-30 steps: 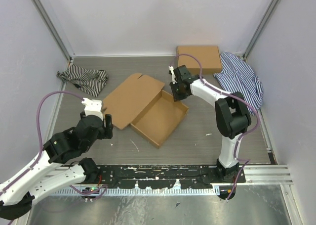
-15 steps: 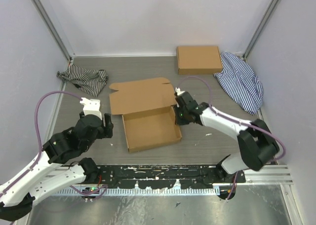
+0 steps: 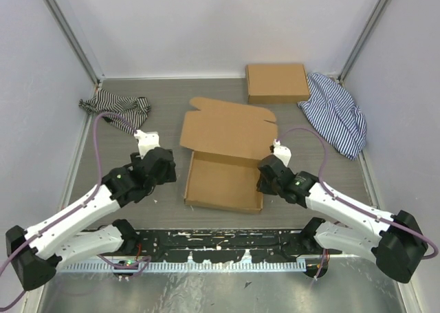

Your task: Fold the paper box

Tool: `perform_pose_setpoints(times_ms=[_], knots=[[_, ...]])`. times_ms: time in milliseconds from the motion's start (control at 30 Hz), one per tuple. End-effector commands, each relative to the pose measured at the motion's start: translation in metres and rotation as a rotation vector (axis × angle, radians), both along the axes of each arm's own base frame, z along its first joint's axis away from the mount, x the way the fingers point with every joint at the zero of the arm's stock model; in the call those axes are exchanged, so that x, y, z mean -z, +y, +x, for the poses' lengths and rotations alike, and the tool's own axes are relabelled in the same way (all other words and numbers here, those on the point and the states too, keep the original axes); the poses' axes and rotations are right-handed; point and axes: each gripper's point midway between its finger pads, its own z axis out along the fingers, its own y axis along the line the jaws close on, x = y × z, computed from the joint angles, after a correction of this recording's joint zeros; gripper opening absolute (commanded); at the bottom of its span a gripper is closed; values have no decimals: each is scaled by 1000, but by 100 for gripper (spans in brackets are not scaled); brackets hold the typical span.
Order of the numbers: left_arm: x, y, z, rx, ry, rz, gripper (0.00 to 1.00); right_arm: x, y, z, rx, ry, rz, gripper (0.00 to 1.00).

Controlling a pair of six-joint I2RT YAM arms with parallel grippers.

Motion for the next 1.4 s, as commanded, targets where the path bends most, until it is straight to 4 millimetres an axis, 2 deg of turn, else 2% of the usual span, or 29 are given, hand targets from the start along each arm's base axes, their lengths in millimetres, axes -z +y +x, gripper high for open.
perform_pose_setpoints(times_ms=[0, 100, 200, 267, 300, 333, 433, 500, 533, 600, 700, 767, 867, 967, 1133, 1233, 1367], knots=[[-17, -17, 31, -68, -39, -145, 82, -14, 4, 10, 64, -59, 58, 43], [-20, -20, 53, -78, -5, -237, 84, -22, 4, 9, 38, -60, 30, 51], [-27, -18, 74, -83, 18, -328, 85, -55, 0, 18, 61, -128, 35, 57], [-34, -14, 88, -89, 2, -365, 85, -85, -4, 28, 109, -204, 60, 79], [-38, -16, 95, -76, -12, -388, 85, -100, -4, 33, 131, -239, 79, 97], [-41, -19, 102, -60, -23, -406, 85, -113, -5, 39, 156, -269, 96, 100], [-54, -35, 121, 17, -53, -449, 85, -144, -6, 55, 234, -334, 116, 100], [-56, -44, 134, 51, -56, -452, 85, -158, -12, 65, 300, -359, 93, 100], [-56, -49, 141, 65, -47, -452, 85, -157, -17, 68, 332, -348, 65, 100], [-42, -54, 156, 64, 13, -422, 85, -147, -24, 80, 346, -268, 52, 100], [-18, -55, 179, 47, 89, -383, 85, -113, -33, 109, 275, -112, 164, 100], [-4, -55, 191, 29, 125, -401, 85, -92, -56, 122, 320, -64, 161, 100], [6, -54, 206, 25, 136, -428, 84, -81, -80, 130, 377, -51, 127, 100], [12, -54, 224, 25, 133, -444, 85, -63, -87, 135, 391, -2, 131, 100], [26, -72, 242, 87, 195, -535, 85, -23, -96, 143, 402, 72, 192, 95], [33, -80, 250, 113, 208, -571, 85, -7, -94, 147, 382, 98, 206, 93], [46, -80, 258, 118, 216, -589, 85, 11, -90, 150, 346, 116, 208, 90]])
